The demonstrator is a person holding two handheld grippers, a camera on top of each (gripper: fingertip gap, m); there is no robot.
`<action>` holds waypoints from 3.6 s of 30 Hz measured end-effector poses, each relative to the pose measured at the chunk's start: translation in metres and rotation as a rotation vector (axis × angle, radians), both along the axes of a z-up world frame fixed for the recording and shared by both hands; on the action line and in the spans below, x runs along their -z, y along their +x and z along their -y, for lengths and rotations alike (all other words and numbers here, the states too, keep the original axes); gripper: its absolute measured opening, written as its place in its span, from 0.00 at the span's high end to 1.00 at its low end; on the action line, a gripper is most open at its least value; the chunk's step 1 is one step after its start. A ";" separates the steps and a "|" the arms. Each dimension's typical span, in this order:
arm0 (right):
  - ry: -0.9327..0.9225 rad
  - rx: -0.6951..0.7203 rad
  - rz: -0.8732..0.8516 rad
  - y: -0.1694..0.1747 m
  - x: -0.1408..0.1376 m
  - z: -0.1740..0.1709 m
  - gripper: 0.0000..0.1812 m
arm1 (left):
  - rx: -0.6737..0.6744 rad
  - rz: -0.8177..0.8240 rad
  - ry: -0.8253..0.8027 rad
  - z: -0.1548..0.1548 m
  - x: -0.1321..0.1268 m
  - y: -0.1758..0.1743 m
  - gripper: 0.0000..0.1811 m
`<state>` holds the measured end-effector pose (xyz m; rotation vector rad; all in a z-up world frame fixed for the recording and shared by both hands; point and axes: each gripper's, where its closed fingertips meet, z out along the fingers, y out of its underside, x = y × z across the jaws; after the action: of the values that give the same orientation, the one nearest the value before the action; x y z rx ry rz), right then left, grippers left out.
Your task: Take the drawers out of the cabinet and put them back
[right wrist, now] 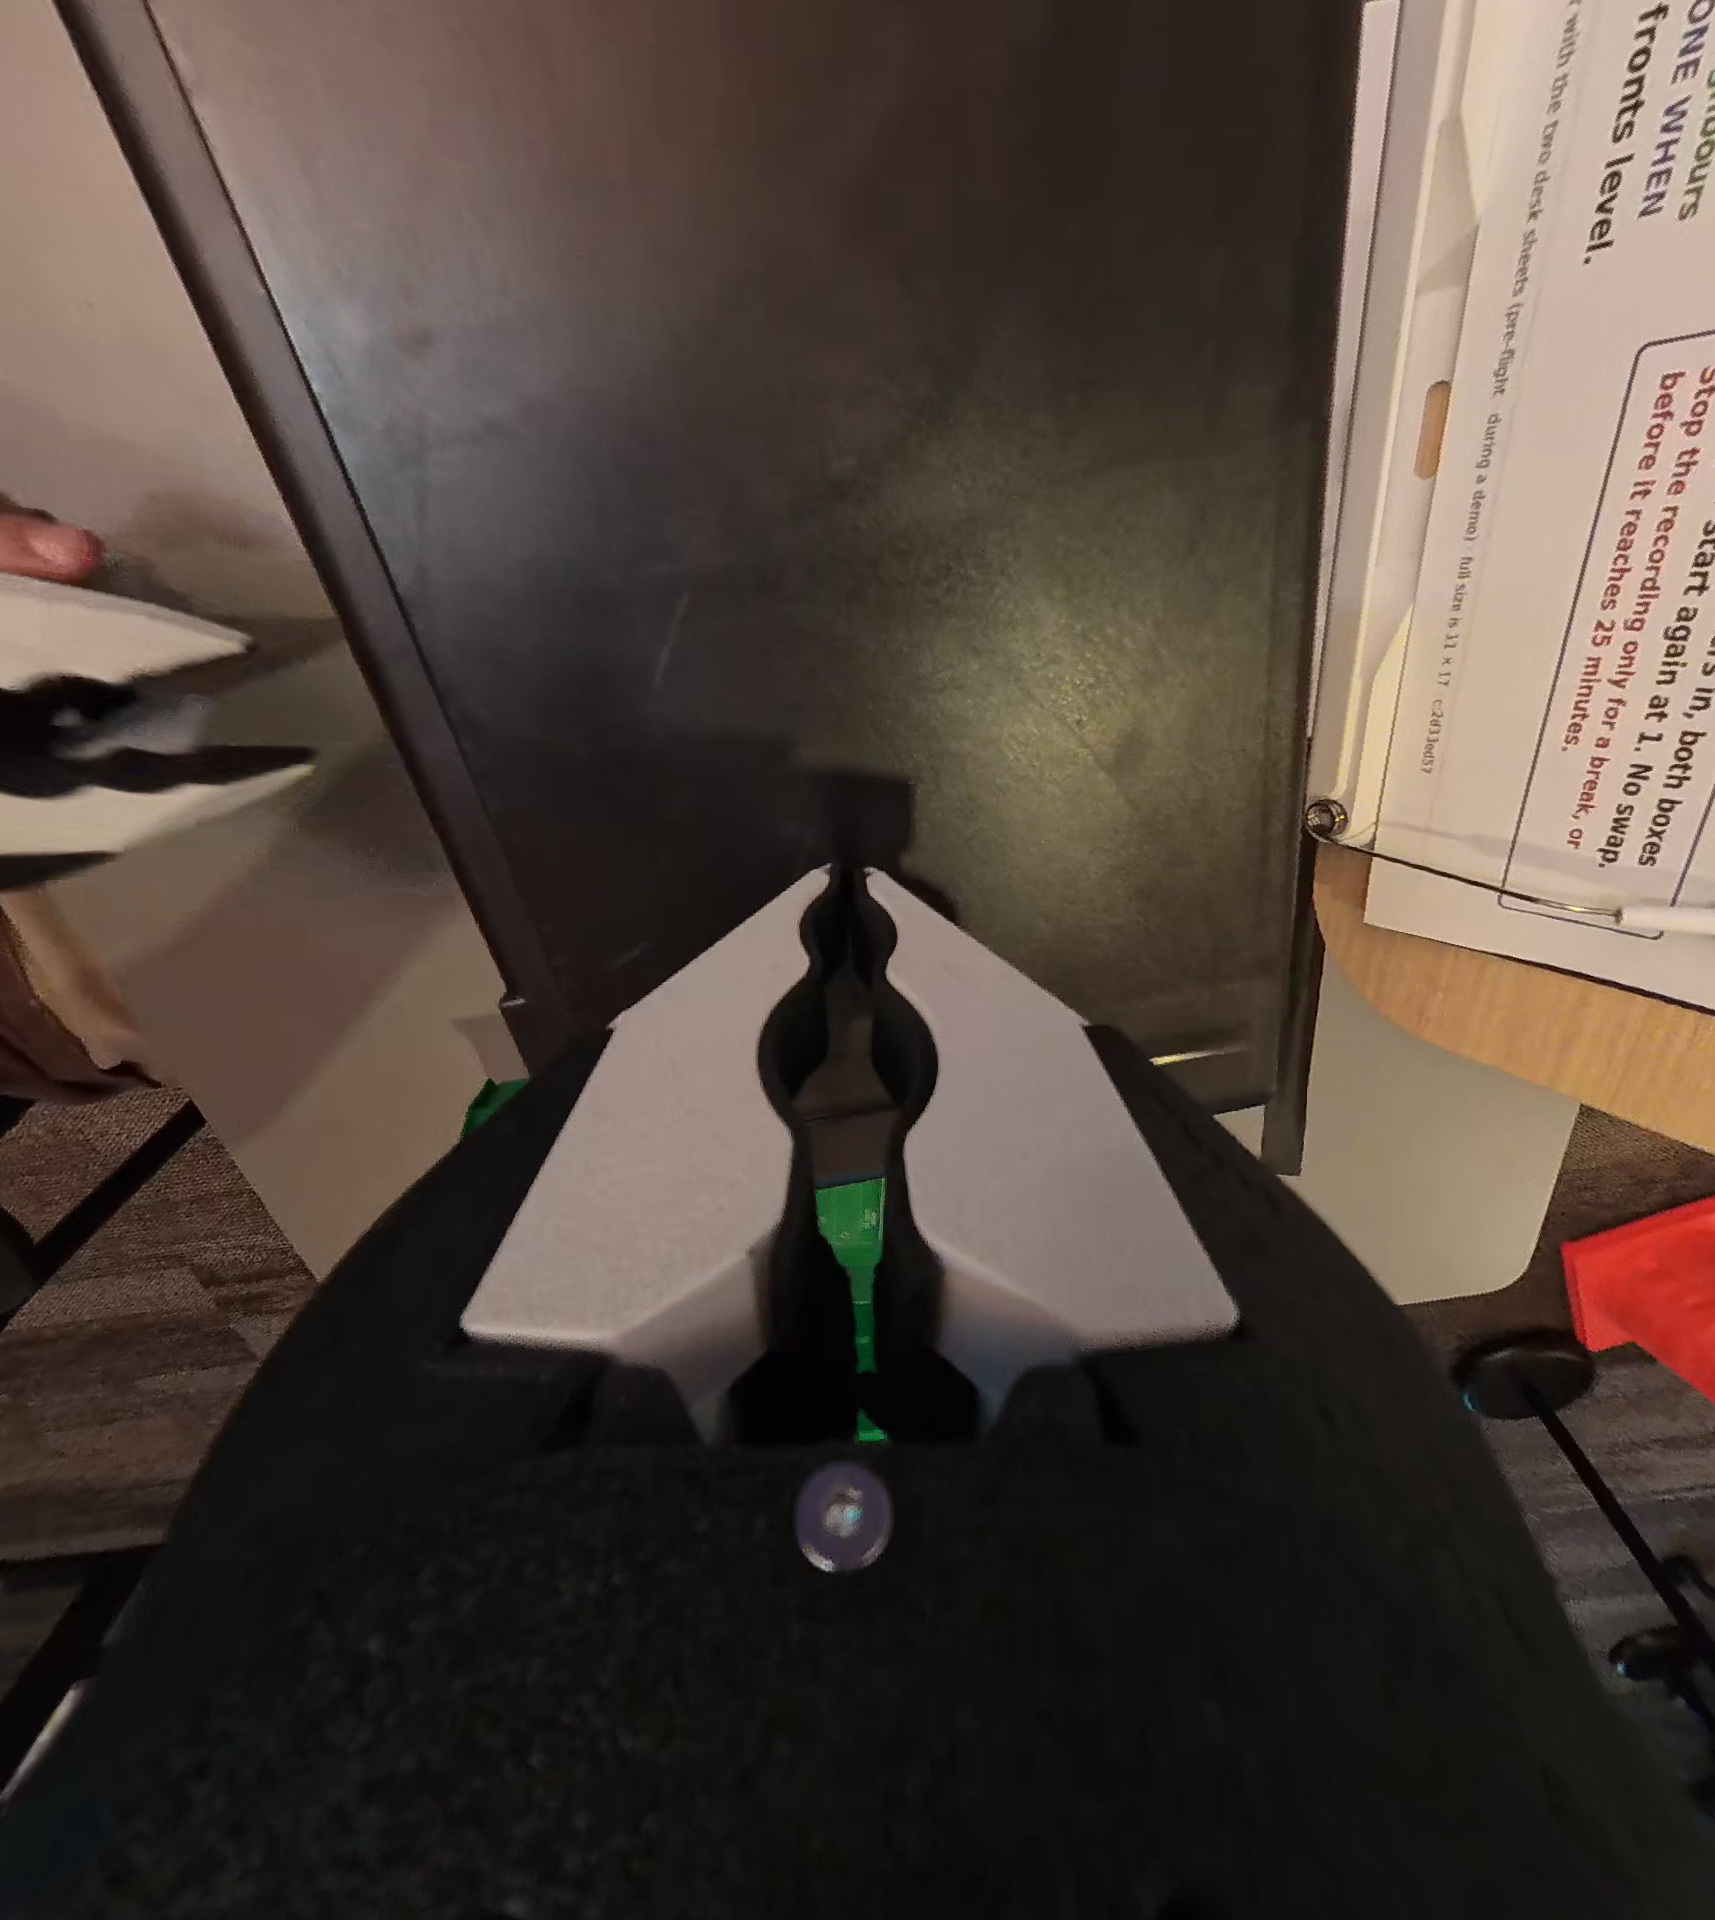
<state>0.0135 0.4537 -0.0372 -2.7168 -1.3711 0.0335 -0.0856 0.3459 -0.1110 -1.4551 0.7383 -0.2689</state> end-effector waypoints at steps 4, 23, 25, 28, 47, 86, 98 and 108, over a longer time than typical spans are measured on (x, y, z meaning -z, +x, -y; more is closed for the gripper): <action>0.021 0.005 -0.007 0.000 0.000 0.000 1.00 | -0.140 -0.268 0.396 -0.037 -0.016 0.026 0.85; 0.032 0.005 0.011 0.000 0.000 0.000 1.00 | -0.146 -0.650 0.752 -0.060 -0.011 0.052 0.96; 0.033 0.007 0.010 0.000 0.000 0.000 1.00 | -0.145 -0.669 0.759 -0.056 -0.011 0.050 0.96; 0.033 0.009 0.021 0.000 0.000 0.000 1.00 | -0.143 -0.682 0.773 -0.046 -0.011 0.045 0.96; 0.002 0.022 0.093 0.001 0.000 0.000 1.00 | -0.141 -0.574 0.602 0.010 0.000 0.016 0.87; 0.028 0.043 0.050 0.000 0.000 0.001 1.00 | -0.111 0.119 -0.176 0.028 0.012 0.004 0.64; 0.022 0.043 0.083 0.000 0.000 0.001 1.00 | -0.106 0.135 -0.209 0.020 -0.015 0.012 0.64; 0.037 0.049 0.061 0.000 0.000 0.001 1.00 | -0.081 0.078 -0.202 0.043 0.005 0.004 0.64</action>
<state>0.0136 0.4529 -0.0372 -2.7410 -1.3056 -0.0777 -0.0817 0.3027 -0.1161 -1.6521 0.6005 -0.3446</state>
